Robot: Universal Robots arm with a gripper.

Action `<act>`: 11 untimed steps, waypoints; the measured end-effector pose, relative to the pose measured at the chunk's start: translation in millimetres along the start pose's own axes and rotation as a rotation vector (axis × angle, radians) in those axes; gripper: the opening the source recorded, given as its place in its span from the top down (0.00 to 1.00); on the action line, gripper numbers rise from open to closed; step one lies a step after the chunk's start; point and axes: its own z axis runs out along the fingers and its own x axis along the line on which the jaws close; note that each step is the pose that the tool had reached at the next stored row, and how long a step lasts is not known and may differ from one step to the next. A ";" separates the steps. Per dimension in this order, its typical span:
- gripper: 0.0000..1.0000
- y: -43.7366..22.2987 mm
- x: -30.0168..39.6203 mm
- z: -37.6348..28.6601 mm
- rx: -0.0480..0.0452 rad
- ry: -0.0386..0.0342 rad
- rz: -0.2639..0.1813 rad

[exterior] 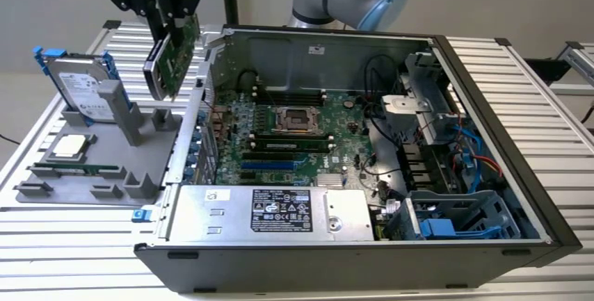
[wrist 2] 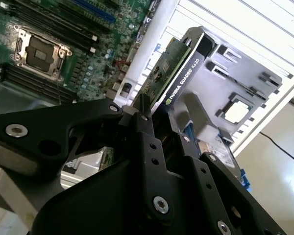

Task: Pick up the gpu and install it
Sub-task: 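Pick up the gpu and move the gpu toward the slot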

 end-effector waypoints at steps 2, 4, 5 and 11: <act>1.00 0.2 -2.5 0.0 0.0001 0.0000 0.000; 1.00 0.4 -4.9 0.1 0.0001 0.0000 0.000; 1.00 0.5 -6.0 0.1 0.0001 0.0000 0.000; 1.00 1.1 -13.3 0.2 0.0001 0.0001 0.000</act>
